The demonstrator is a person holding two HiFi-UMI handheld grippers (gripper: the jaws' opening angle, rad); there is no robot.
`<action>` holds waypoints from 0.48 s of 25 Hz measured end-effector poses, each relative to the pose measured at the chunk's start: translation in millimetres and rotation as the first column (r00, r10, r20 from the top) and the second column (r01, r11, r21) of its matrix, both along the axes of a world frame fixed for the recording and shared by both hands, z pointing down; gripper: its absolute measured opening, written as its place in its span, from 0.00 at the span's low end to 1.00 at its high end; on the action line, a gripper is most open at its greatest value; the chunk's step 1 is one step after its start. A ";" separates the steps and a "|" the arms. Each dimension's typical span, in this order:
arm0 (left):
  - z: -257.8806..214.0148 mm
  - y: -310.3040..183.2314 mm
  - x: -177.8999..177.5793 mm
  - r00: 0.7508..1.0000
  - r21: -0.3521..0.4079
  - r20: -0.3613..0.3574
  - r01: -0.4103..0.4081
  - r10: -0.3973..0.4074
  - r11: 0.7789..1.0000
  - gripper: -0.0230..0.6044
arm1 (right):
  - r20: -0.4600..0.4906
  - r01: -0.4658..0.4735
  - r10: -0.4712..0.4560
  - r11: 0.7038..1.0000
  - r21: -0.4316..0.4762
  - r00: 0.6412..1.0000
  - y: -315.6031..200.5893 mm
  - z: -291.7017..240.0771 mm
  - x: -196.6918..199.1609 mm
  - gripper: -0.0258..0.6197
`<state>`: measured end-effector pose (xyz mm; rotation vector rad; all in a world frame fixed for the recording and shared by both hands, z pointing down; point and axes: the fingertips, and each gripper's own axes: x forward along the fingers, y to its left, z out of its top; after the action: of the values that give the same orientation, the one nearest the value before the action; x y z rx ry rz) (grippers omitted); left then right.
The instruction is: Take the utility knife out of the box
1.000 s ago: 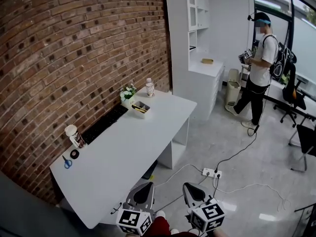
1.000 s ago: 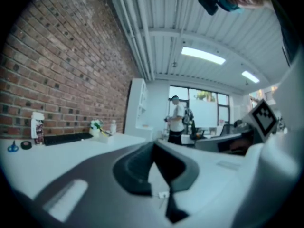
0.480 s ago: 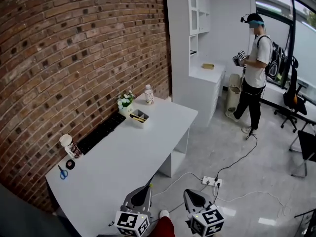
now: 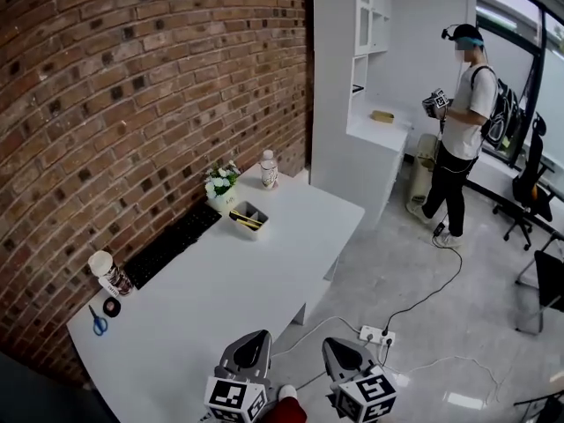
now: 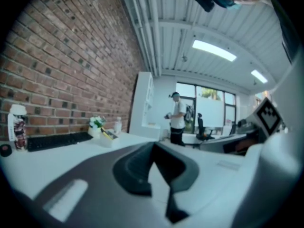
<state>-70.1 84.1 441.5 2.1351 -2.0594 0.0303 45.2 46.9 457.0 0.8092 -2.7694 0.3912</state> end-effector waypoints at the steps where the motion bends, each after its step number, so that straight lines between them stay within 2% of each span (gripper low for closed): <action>1: 2.4 -6.9 -4.8 1.000 -0.006 0.004 -0.002 0.002 1.000 0.04 | -0.003 0.004 -0.004 1.000 -0.005 1.000 -6.7 1.7 -6.1 0.05; 7: 10.2 -40.4 -39.1 0.999 -0.028 -0.026 0.024 -0.025 0.999 0.04 | -0.022 0.022 -0.023 0.999 -0.037 0.999 -39.2 12.7 -40.5 0.05; 12: 18.2 -63.6 -65.9 0.999 -0.052 -0.014 0.030 -0.031 0.998 0.04 | -0.030 0.019 -0.020 0.999 -0.048 0.999 -65.0 16.5 -61.4 0.05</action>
<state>-135.9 20.5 459.7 2.0668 -2.0596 0.0628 -16.2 -18.1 473.5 0.7696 -2.7270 0.4353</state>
